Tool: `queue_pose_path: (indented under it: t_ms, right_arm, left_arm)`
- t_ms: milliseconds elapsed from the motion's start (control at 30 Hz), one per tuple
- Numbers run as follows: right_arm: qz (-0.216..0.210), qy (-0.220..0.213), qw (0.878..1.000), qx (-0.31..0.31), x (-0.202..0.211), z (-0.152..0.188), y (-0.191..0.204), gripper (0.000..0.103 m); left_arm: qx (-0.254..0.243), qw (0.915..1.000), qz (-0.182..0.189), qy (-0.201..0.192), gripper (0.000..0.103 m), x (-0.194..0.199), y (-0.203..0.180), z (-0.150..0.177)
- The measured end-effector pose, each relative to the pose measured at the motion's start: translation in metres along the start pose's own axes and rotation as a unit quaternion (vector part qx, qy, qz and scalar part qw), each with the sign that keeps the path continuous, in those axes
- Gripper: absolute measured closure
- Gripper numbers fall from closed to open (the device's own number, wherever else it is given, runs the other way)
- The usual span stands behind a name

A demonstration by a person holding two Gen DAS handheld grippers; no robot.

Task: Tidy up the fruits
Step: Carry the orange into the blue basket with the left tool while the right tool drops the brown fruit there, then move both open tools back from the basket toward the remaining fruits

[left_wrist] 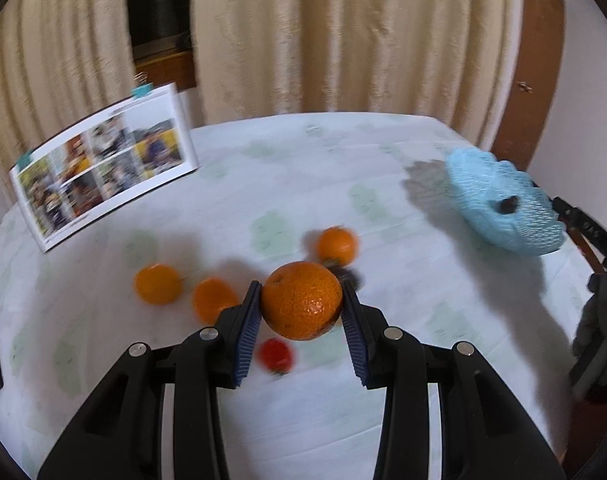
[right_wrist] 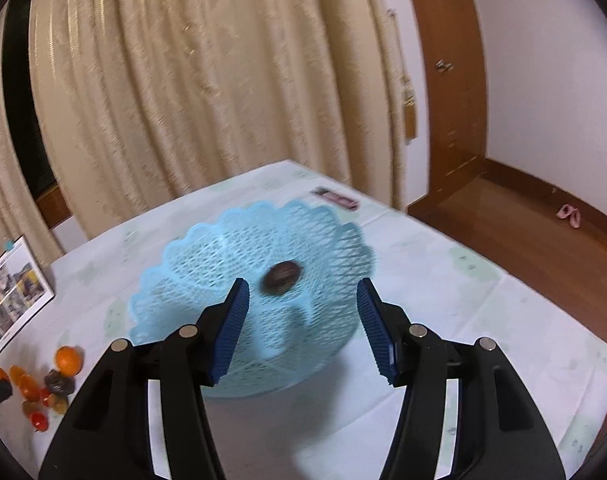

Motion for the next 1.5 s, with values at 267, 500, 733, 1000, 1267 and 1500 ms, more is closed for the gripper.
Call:
queue_pose_path:
  t_ms: [267,500,733,1000,1267,1500]
  right_arm:
    - [0.025,-0.030,0.999,-0.014,0.005,0.009,-0.017,0.044]
    - [0.023,-0.030,0.999,-0.036,0.003,0.011,-0.026,0.043]
    - [0.024,-0.036,0.997,-0.063,0.005,0.009,-0.037,0.038]
    - [0.033,-0.037,0.996,-0.076,0.007,0.009,-0.045,0.038]
    - [0.040,-0.043,0.995,-0.082,0.009,0.008,-0.049,0.037]
    - [0.045,-0.054,0.994,-0.088,0.013,0.007,-0.052,0.037]
  left_arm:
    - [-0.066,0.9963,0.054,-0.009,0.064,-0.014,-0.093,-0.040]
    - [-0.105,0.9889,0.105,-0.003,0.064,-0.030,-0.167,-0.062]
    - [-0.129,0.9839,0.123,0.005,0.063,-0.049,-0.213,-0.073]
    - [-0.142,0.9824,0.121,0.001,0.043,-0.065,-0.231,-0.080]
    - [-0.154,0.9832,0.085,-0.050,0.026,-0.044,-0.220,-0.087]
    - [-0.145,0.9855,0.056,-0.068,0.026,-0.032,-0.197,-0.087]
Point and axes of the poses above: each gripper's, at about its wrist camera, not at the fingertips, and x roughly against the way its jaws point, y to its left, z to its underside, the point moved 10 cm from there along -x, roughly the way its jaws point, and after that the axes turned 10 degrees about y, right-handed, at the moved point
